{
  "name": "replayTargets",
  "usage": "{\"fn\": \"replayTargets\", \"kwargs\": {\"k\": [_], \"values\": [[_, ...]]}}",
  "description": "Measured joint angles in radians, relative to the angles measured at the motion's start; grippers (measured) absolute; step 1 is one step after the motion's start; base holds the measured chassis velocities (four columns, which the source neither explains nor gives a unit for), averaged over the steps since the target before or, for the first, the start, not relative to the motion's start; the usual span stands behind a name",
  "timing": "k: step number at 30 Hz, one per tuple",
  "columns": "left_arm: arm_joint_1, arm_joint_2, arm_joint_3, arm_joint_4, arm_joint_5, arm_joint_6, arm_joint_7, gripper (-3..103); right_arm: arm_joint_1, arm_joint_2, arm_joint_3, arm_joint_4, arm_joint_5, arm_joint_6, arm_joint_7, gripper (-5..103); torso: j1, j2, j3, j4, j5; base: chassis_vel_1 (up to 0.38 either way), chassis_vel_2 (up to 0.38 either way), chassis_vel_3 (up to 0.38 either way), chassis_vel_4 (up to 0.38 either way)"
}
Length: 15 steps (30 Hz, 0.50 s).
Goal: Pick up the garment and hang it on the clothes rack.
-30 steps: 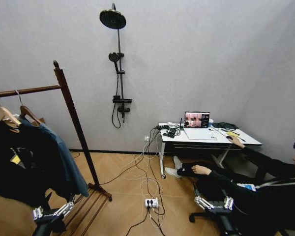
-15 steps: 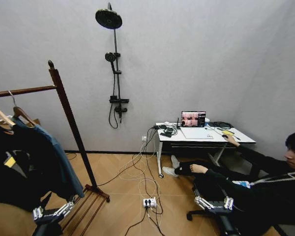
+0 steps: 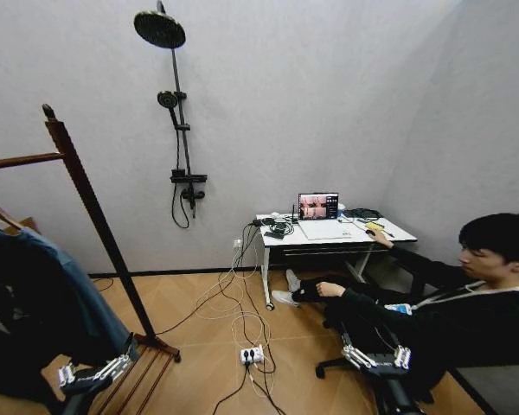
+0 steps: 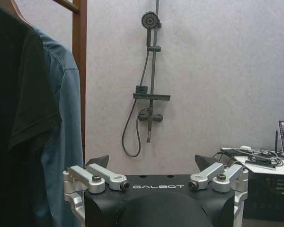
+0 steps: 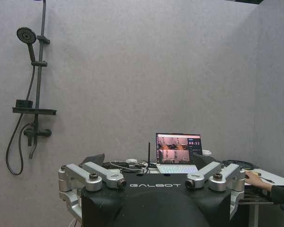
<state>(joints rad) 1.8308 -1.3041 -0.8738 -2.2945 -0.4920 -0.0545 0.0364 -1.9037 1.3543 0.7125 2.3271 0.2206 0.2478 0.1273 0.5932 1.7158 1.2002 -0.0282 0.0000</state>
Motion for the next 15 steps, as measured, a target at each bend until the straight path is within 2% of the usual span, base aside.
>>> {"fn": "replayTargets", "kwargs": {"k": [15], "values": [[0.000,0.000,0.000,0.000,0.000,0.000,0.000,100,0.000,0.000,0.000,0.000,0.000,0.000,0.000,100,0.000,0.000,0.000,-0.0001,-0.0001,0.000,0.000,0.000,0.000]]}}
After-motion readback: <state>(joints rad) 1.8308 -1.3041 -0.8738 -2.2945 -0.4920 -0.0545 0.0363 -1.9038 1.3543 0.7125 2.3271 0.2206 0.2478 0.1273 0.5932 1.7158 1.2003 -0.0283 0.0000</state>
